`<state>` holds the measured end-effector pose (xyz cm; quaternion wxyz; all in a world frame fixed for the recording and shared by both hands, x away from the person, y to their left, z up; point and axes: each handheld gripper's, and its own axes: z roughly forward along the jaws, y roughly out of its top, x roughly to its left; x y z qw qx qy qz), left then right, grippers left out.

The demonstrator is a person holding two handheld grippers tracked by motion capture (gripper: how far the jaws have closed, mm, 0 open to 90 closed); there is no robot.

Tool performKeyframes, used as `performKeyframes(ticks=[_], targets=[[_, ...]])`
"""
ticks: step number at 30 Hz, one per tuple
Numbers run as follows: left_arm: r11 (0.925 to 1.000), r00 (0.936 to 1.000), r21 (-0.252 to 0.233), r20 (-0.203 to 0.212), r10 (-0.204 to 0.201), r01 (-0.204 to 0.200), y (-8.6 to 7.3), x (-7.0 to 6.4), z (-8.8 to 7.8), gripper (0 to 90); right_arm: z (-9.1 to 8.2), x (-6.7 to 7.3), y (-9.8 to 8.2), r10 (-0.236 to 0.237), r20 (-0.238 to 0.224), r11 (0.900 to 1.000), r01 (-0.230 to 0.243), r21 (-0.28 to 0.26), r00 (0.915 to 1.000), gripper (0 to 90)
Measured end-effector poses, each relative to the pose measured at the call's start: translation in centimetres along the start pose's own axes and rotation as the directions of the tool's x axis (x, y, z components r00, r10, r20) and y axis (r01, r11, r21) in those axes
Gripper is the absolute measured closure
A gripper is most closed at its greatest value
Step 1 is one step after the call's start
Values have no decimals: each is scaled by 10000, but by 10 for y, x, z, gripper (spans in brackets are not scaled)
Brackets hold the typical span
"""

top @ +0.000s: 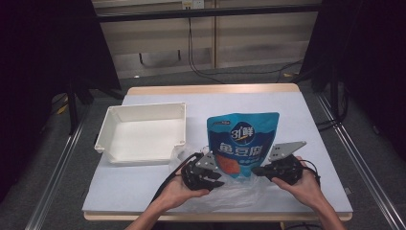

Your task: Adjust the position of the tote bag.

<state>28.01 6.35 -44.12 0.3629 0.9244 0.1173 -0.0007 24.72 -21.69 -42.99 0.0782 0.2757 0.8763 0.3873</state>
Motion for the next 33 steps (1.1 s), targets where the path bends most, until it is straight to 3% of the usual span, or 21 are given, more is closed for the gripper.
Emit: performKeyframes(ticks=[2,4,7,9,10,12,14,18,19,21,22,26,28,31,33], targets=[[9998,9998,213,-181,-44,47,-2,4,1,707,8,-3,-3,22,-45,9996,-21,284,10000,900],[9984,9995,568,-327,-37,56,-9,6,2,709,16,-6,-11,79,108,9959,-89,905,9999,900],[9946,9985,1012,-524,-156,208,-20,10,2,708,17,-14,-22,284,212,9917,-308,1245,9994,900],[9924,9976,1225,-688,-51,136,-25,10,1,722,16,-18,-28,443,472,9886,-506,1420,9979,900],[9887,9937,1499,-1088,256,-91,-27,9,1,741,16,-21,-30,367,878,9850,-508,1646,9955,900],[9891,9941,1473,-1069,157,2,-30,11,-2,753,16,-22,-30,403,1046,9841,-576,1678,9937,900],[9849,9909,1723,-1297,374,-146,-31,13,-5,769,17,-27,-30,458,1205,9818,-670,1780,9917,900],[9878,9884,1554,-1477,347,-114,-39,22,-11,782,16,-34,-31,582,1560,9798,-864,1806,9860,900],[9901,9808,1399,-1909,405,-137,-41,21,-11,797,15,-37,-32,813,1546,9777,-1089,1796,9846,900],[9929,9848,1181,-1737,99,109,-44,26,-12,797,13,-43,-33,870,1874,9764,-1210,1790,9784,900],[9932,9894,1144,-1455,-31,199,-44,28,-13,797,12,-46,-34,898,1927,9762,-1247,1773,9771,900],[9940,9860,1085,-1666,65,118,-46,27,-13,797,2,-60,-44,1321,2357,9701,-1744,1686,9628,900],[9930,9892,1162,-1468,-24,197,-48,29,-17,797,1,-60,-44,1302,2334,9706,-1720,1686,9636,900],[9940,9848,1043,-1733,-143,328,-52,30,-19,797,0,-58,-44,1045,2684,9707,-1570,1822,9576,900],[9942,9874,1000,-1563,-231,391,-53,32,-21,798,0,-59,-44,1002,2791,9699,-1563,1865,9550,900]])
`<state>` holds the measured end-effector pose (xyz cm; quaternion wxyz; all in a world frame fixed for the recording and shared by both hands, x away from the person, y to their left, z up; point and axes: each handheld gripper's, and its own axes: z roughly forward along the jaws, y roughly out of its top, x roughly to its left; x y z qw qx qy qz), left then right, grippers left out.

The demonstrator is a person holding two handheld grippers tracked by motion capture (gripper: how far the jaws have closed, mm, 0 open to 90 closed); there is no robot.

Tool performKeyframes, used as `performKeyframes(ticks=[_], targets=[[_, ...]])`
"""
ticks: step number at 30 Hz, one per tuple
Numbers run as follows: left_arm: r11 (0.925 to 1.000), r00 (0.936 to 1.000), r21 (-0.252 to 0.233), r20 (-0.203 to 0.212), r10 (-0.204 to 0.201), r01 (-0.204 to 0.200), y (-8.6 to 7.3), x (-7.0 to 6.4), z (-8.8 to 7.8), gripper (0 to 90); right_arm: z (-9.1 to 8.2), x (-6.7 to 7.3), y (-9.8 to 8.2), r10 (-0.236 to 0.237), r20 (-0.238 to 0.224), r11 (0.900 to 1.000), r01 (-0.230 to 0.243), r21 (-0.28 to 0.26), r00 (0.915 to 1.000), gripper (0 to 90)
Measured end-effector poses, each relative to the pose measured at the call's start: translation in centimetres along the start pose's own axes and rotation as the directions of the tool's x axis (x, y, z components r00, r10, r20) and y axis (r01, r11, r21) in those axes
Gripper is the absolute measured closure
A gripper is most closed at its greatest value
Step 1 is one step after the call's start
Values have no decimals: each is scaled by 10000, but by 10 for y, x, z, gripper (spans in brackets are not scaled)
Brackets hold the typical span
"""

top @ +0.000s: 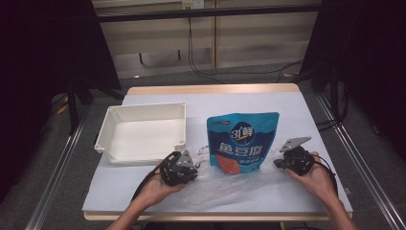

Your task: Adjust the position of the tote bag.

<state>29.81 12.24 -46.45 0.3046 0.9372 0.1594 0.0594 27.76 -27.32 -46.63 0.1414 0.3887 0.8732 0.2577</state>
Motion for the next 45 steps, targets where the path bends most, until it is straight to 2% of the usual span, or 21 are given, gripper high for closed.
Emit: performKeyframes(ticks=[3,5,6,7,8,9,11,12,13,18,21,24,26,27,28,34,35,38,39,43,45], targets=[[9989,9994,-317,29,-350,351,0,2,3,797,0,0,0,153,-18,9999,-153,-51,9999,900],[9979,9981,-352,307,-527,538,2,4,4,787,-2,-1,2,182,-354,9992,-194,-343,9992,900],[9999,9995,-107,296,-123,126,3,7,3,782,-4,1,5,167,-488,9982,-194,-560,9987,900],[9999,9994,-75,345,-94,96,4,8,4,782,-7,3,7,106,-527,9975,-142,-691,9986,900],[9974,9979,-461,356,-544,560,5,4,7,781,-8,5,10,16,-711,9952,-85,-974,9975,900],[9987,9988,-361,353,-336,348,6,4,8,781,-11,7,13,17,-846,9936,-113,-1122,9964,900],[9984,9987,-426,355,-361,376,9,-1,11,781,-14,12,20,-133,-934,9917,12,-1287,9955,900],[9998,9995,-212,302,-58,65,11,-1,11,782,-13,13,22,-129,-1175,9910,-30,-1339,9930,900],[9986,9990,-414,321,-322,335,11,-4,13,783,-11,14,24,-196,-1225,9919,39,-1273,9923,900],[9992,9992,-331,323,-217,228,14,-7,15,786,2,24,25,-461,-1541,9967,353,-724,9870,900],[9990,9993,-374,312,-230,241,16,-8,16,786,3,26,25,-391,-1998,9972,253,-708,9791,900],[9996,9996,-269,259,-122,129,16,-6,15,782,8,26,23,-562,-1658,9978,496,-434,9846,900],[9999,9997,-137,-228,31,-34,15,-8,13,782,11,24,20,-707,-1505,9975,695,-130,9861,900],[10000,9997,-18,-235,71,-72,13,-6,10,782,11,22,19,-690,-1406,9976,680,-117,9877,900],[9997,9990,141,-398,225,-220,12,-5,8,792,8,19,18,-878,-665,9959,890,160,9939,900],[9986,9974,443,-658,305,-276,-2,4,-4,810,6,11,12,-719,-226,9972,723,176,9972,900],[9991,9969,370,-748,248,-221,-4,2,-5,814,6,8,12,-850,-232,9962,854,161,9961,900],[9984,9974,454,-625,362,-334,-6,0,-8,822,3,5,9,-621,-59,9976,622,317,9981,900],[9977,9958,525,-786,466,-425,-7,-1,-9,822,3,4,8,-545,-82,9980,548,301,9985,900],[9985,9979,447,-551,330,-306,-13,-1,-13,828,3,5,8,-666,181,9971,660,367,9976,900],[9989,9981,380,-545,280,-259,-18,0,-17,837,3,5,7,-482,163,9984,477,301,9987,900]])
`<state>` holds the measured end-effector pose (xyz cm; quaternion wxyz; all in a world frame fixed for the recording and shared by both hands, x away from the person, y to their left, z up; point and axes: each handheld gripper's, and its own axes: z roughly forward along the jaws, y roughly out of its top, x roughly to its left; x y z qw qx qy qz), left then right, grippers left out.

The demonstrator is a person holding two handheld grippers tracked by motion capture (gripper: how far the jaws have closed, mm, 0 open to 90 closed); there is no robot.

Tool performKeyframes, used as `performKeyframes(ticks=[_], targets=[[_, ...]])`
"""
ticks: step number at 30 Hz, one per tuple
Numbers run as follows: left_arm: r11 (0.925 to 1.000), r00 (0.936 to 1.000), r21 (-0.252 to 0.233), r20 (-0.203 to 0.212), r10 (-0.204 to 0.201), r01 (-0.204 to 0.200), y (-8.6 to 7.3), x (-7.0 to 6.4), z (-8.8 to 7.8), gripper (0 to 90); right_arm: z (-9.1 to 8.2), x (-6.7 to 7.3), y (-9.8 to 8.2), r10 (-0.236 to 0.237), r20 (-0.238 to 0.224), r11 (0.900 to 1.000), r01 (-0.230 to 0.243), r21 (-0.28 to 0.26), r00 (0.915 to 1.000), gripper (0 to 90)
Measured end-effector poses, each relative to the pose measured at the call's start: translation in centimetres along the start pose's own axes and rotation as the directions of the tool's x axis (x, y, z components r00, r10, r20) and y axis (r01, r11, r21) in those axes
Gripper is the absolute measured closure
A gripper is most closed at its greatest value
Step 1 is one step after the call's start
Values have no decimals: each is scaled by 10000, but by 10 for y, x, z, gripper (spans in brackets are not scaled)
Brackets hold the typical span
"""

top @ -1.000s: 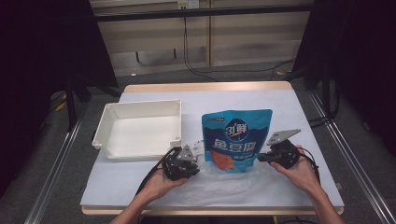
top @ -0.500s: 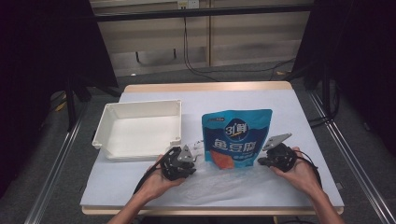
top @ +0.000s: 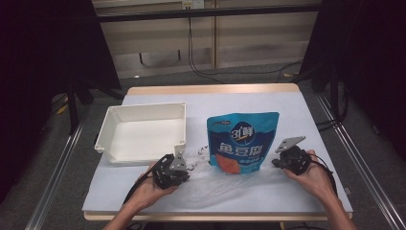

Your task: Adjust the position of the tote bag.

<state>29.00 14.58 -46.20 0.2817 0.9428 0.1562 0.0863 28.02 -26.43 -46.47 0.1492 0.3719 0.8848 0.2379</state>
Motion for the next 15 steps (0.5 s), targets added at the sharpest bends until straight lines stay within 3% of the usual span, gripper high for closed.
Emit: performKeyframes(ticks=[2,5,8,10,12,14,15], targets=[[9990,9993,-217,-12,-380,380,-4,2,0,843,0,-2,-1,-59,-83,10000,59,-60,9999,900],[9990,9991,-197,-61,-409,408,-7,3,-2,851,0,-1,-1,41,-8,10000,-41,-57,10000,900],[9979,9979,-129,-117,-636,635,-12,7,-5,876,0,-2,-3,136,-106,9997,-138,-198,9999,900],[9957,9960,-250,58,-887,888,-17,10,-8,891,-1,-2,-3,158,36,9998,-158,-138,9999,900],[9935,9938,-282,-133,-1103,1099,-21,12,-9,899,0,0,-3,75,183,9998,-72,-164,9998,900],[9930,9932,-242,-71,-1161,1159,-22,13,-10,900,0,2,-2,-68,261,9999,71,-105,9996,900],[9927,9932,-333,-93,-1159,1156,-23,13,-10,900,0,1,-3,92,206,9998,-88,-163,9997,900]])
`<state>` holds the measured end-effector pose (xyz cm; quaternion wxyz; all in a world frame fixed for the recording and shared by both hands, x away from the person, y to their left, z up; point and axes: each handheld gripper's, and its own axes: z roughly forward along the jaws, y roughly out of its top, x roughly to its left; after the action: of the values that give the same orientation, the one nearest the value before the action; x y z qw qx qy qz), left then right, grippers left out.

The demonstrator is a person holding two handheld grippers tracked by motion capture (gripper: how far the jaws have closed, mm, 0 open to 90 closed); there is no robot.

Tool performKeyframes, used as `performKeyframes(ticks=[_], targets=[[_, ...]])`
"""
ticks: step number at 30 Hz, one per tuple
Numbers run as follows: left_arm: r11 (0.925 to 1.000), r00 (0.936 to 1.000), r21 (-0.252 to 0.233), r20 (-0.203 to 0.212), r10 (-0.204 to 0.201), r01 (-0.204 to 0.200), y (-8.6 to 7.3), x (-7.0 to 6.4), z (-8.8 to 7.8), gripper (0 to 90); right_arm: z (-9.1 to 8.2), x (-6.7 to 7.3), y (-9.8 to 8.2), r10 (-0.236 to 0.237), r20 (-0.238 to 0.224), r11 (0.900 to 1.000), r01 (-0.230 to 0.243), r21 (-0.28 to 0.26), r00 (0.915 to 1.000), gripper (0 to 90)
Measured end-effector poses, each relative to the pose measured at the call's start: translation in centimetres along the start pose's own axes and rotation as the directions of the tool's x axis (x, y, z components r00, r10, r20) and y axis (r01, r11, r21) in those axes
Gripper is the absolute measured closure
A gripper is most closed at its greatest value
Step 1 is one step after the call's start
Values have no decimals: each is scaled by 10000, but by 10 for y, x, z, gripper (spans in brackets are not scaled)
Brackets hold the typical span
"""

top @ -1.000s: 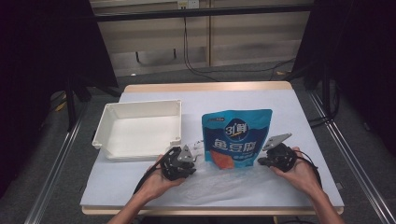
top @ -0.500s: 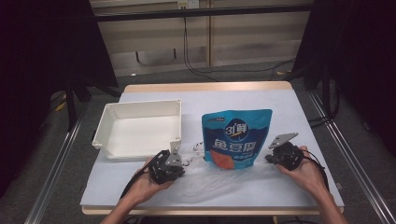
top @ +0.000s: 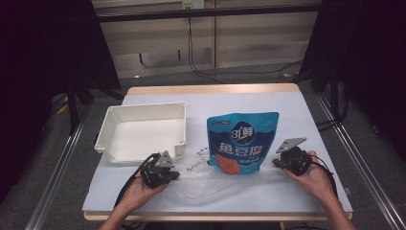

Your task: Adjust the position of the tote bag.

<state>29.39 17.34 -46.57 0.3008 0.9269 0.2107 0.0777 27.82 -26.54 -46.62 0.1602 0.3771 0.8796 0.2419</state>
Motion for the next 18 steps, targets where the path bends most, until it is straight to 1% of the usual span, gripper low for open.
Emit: performKeyframes(ticks=[1,2,3,4,5,6,7,8,9,10,11,12,13,14,15,16,17,18], targets=[[10000,10000,-12,-31,-5,5,-1,-1,0,900,-1,-2,-1,52,-159,10000,-52,1,9999,900],[10000,10000,42,55,-3,3,-1,1,-2,900,0,-2,-1,218,-141,9997,-220,-130,9997,900],[9997,9996,-167,221,-185,189,-3,2,-1,900,0,-4,-2,387,-255,9991,-392,-158,9989,900],[9976,9980,-393,269,-567,578,-4,1,0,900,0,-4,-2,387,-255,9991,-392,-158,9989,900],[9984,9987,-400,331,-388,401,-4,4,-1,895,0,-5,-3,471,-373,9987,-478,-191,9982,900],[9970,9978,-561,443,-501,526,-4,4,-1,873,-1,-5,-5,682,-379,9970,-695,-337,9970,900],[9974,9978,-572,524,-411,441,-3,4,-2,873,-1,-5,-5,682,-379,9970,-695,-337,9970,900],[9950,9970,-849,613,-465,517,-1,2,-5,855,-1,-5,-5,657,-420,9965,-677,-481,9970,900],[9938,9966,-987,699,-439,507,1,0,-7,842,-4,-4,-5,772,-625,9939,-818,-744,9951,900],[9918,9968,-1179,691,-407,487,4,-2,-10,821,-7,-4,-5,723,-656,9914,-789,-1047,9952,900],[9897,9969,-1345,688,-390,480,6,-4,-12,792,-11,-3,-4,814,-793,9870,-914,-1324,9935,893],[9887,9967,-1420,719,-378,478,9,-5,-16,772,-16,-2,-4,870,-960,9821,-1015,-1585,9916,865],[9847,9964,-1668,757,-380,502,10,-8,-17,722,-25,1,-3,961,-1135,9733,-1173,-1972,9889,846],[9842,9970,-1717,702,-314,431,12,-9,-19,722,-25,1,-3,961,-1135,9733,-1173,-1972,9889,846],[9833,9969,-1787,753,-223,355,14,-11,-21,691,-28,2,-3,895,-1142,9728,-1114,-2029,9894,844],[9800,9962,-1967,861,-137,305,16,-13,-22,691,-32,4,-4,880,-1140,9705,-1109,-2142,9896,829],[9806,9968,-1944,787,-115,267,18,-15,-25,666,-36,6,-4,912,-1291,9655,-1195,-2313,9874,809],[9705,9960,-2372,861,-235,434,22,-19,-25,625,-40,8,-4,912,-1372,9624,-1227,-2424,9863,793]])
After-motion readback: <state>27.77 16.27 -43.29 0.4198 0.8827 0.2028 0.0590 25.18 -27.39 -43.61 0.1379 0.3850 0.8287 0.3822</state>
